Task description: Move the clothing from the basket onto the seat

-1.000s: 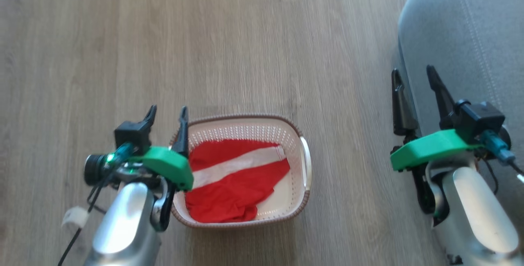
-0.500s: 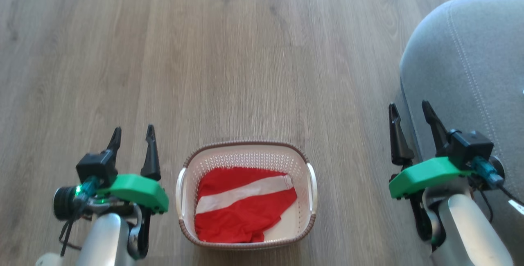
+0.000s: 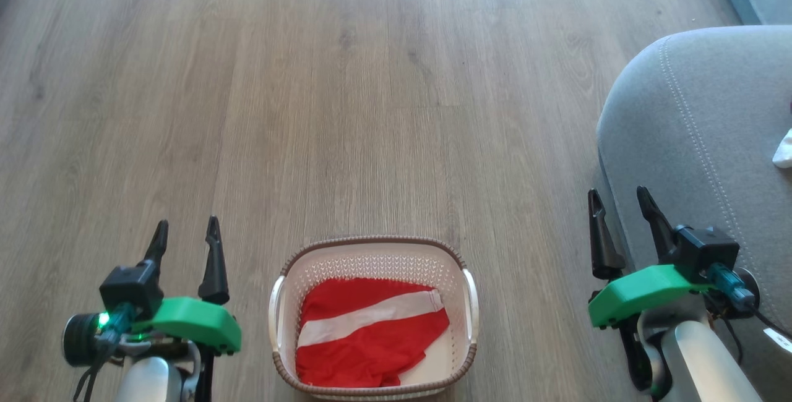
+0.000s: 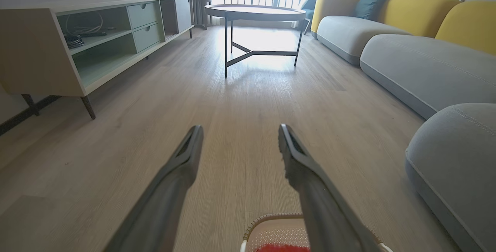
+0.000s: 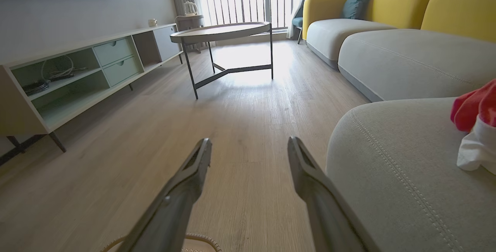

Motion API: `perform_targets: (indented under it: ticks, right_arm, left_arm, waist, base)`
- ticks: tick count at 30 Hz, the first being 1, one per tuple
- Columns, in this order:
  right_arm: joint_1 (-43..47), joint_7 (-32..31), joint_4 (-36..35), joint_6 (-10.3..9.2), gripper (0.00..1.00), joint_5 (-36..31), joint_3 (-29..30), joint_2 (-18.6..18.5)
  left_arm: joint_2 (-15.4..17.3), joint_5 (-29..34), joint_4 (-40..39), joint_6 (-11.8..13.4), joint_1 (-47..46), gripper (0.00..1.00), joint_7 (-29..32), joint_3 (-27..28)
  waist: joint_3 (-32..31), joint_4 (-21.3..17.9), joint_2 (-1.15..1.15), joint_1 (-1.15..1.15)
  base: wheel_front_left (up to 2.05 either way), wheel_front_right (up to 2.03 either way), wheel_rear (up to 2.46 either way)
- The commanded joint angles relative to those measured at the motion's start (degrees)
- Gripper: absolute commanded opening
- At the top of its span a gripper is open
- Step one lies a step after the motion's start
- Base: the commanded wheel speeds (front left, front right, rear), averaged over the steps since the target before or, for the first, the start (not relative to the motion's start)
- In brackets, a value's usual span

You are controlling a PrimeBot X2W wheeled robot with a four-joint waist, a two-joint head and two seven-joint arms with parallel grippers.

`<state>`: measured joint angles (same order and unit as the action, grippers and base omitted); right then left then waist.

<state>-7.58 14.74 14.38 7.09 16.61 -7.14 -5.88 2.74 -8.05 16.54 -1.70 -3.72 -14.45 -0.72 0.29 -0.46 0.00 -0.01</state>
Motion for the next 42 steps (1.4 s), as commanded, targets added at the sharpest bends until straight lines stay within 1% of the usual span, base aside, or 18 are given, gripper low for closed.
perform_targets:
  ticks: [1, 12, 16, 20, 24, 30, 37, 40, 41, 42]
  right_arm:
    - [-1.0, 0.3, -1.6, 0.4, 1.0, -0.4, -0.8, 0.2]
    - [-0.3, 0.3, -2.0, 0.4, 1.0, -0.6, 0.3, 0.7]
    - [-0.3, 0.3, -2.3, 0.4, 1.0, -0.5, 0.3, 0.8]
    - [-0.8, 0.3, -2.8, 0.4, 1.0, -0.4, 0.0, 0.8]
    - [-2.5, 0.3, -4.2, 0.4, 1.0, -0.1, -0.2, 0.5]
    - [-6.6, 0.3, -8.2, 0.4, 1.0, 0.6, -0.4, 0.5]
    - [-12.2, 0.3, -10.8, 0.4, 1.0, 1.5, -0.8, 0.4]
    - [-14.4, 0.3, -11.4, 0.4, 1.0, 1.7, -0.8, 0.3]
    - [-14.4, 0.3, -11.4, 0.4, 1.0, 1.7, -0.8, 0.3]
    - [-15.1, 0.3, -11.7, 0.4, 1.0, 1.8, -0.9, 0.3]
  left_arm:
    - [0.3, 0.5, -2.4, -0.1, -1.4, 1.0, -0.5, 2.5]
    - [0.2, 0.1, -3.8, -0.5, 0.4, 1.0, -0.5, 3.1]
    - [0.2, -0.5, -3.1, -0.5, 0.5, 1.0, -0.5, 2.4]
    - [0.1, -1.3, -2.0, -0.3, 0.2, 1.0, -0.5, 0.5]
    - [0.1, -2.3, -0.6, -0.4, -1.3, 1.0, -0.5, -2.5]
    - [0.1, -4.0, 3.8, -0.8, -4.6, 1.0, -0.5, -7.6]
    - [0.1, -3.3, 11.3, -2.1, -11.5, 1.0, -0.5, -14.1]
    - [0.1, -2.9, 14.5, -2.4, -15.1, 1.0, -0.5, -16.0]
    - [0.1, -2.9, 14.5, -2.4, -15.1, 1.0, -0.5, -16.0]
    - [0.1, -2.5, 15.5, -2.4, -16.2, 1.0, -0.5, -16.5]
  waist:
    - [-0.1, -0.1, 0.0, 0.01]
    - [-0.4, 0.2, 0.0, 0.01]
    - [0.0, 0.2, 0.0, 0.01]
    - [1.6, -0.2, 0.0, 0.01]
    - [5.3, -0.8, 0.0, 0.01]
    - [12.9, -2.5, 0.0, 0.01]
    - [22.6, -4.9, 0.0, 0.01]
    - [26.8, -5.8, 0.0, 0.01]
    - [26.8, -5.8, 0.0, 0.01]
    - [28.3, -6.1, 0.0, 0.01]
  base:
    - [0.0, 0.0, 0.0]
    - [0.0, 0.0, 0.0]
    - [0.0, 0.0, 0.0]
    - [0.0, 0.0, 0.0]
    - [0.0, 0.0, 0.0]
    - [0.0, 0.0, 0.0]
    - [0.0, 0.0, 0.0]
    - [0.0, 0.0, 0.0]
    - [0.0, 0.0, 0.0]
    - [0.0, 0.0, 0.0]
